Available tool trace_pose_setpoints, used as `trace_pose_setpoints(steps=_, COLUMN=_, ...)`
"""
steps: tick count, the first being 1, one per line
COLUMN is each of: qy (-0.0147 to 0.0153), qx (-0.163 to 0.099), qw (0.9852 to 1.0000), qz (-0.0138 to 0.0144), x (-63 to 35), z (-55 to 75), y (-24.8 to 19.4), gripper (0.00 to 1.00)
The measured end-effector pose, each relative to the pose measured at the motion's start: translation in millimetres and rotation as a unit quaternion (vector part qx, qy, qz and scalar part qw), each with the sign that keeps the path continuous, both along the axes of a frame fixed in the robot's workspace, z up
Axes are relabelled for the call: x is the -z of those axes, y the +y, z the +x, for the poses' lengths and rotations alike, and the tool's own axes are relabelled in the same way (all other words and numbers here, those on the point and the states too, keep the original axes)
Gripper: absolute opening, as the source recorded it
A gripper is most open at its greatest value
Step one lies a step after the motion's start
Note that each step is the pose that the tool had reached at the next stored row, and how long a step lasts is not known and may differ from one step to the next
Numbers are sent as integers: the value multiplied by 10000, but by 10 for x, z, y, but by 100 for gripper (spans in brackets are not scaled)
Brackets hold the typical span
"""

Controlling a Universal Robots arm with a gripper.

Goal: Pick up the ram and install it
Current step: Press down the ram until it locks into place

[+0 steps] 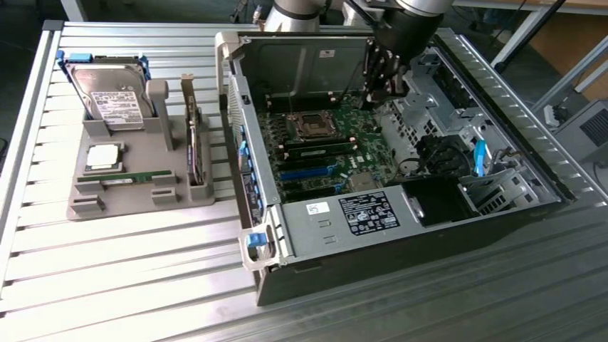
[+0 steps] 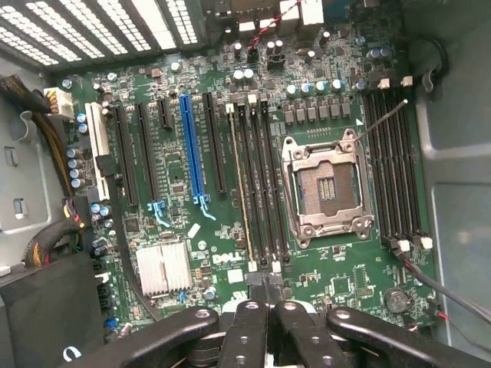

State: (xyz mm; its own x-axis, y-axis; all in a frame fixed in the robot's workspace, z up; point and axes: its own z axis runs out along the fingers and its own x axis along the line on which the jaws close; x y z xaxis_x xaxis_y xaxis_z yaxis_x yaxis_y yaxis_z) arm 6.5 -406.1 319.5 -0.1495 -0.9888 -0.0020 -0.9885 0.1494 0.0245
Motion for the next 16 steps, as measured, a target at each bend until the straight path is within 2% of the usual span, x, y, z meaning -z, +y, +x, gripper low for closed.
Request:
trace_pose_setpoints(steps=4, qy=0, qx=216, qw=9998, qz=-22, x=0, z=0, y=0, gripper=9)
trace_pose_setpoints(steps=9, qy=0, qx=522, qw=9986, qz=-39, x=1, z=0, y=0, gripper=9)
trace_pose_setpoints(steps=16, qy=1, qx=1006, qw=9949, qz=-60, x=2, z=0, y=0, gripper=9)
